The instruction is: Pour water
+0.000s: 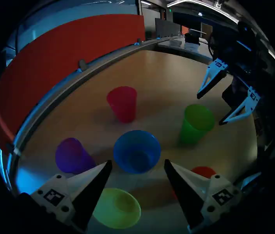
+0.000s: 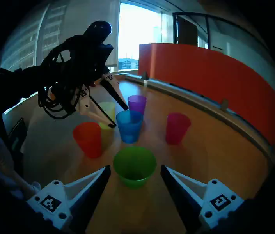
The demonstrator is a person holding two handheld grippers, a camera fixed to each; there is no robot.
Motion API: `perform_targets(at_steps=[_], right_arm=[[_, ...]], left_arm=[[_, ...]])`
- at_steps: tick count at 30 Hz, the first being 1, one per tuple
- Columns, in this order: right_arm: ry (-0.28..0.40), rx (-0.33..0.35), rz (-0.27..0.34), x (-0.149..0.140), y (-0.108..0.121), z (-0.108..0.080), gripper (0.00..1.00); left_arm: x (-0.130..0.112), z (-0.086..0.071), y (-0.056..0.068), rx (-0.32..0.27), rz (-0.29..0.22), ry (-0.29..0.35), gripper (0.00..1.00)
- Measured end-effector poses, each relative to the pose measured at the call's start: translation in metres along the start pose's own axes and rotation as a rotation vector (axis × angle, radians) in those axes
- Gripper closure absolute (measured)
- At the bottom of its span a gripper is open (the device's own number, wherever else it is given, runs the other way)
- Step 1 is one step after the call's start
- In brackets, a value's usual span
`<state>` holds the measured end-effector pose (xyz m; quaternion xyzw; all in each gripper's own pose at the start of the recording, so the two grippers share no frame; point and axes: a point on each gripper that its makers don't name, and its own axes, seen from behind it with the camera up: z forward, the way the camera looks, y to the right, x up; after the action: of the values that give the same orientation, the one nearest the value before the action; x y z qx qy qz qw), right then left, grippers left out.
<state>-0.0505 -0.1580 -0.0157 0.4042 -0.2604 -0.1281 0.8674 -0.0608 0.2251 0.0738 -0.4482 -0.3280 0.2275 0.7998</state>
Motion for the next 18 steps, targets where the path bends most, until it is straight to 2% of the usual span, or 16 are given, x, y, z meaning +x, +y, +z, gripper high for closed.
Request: perform_targets(at_steps=[18], right_arm=[[-0.028, 0.01, 0.009, -0.015, 0.003, 0.023, 0.0]], left_arm=[[0.001, 0.016, 0.0, -0.001, -0.022, -0.006, 0.0]])
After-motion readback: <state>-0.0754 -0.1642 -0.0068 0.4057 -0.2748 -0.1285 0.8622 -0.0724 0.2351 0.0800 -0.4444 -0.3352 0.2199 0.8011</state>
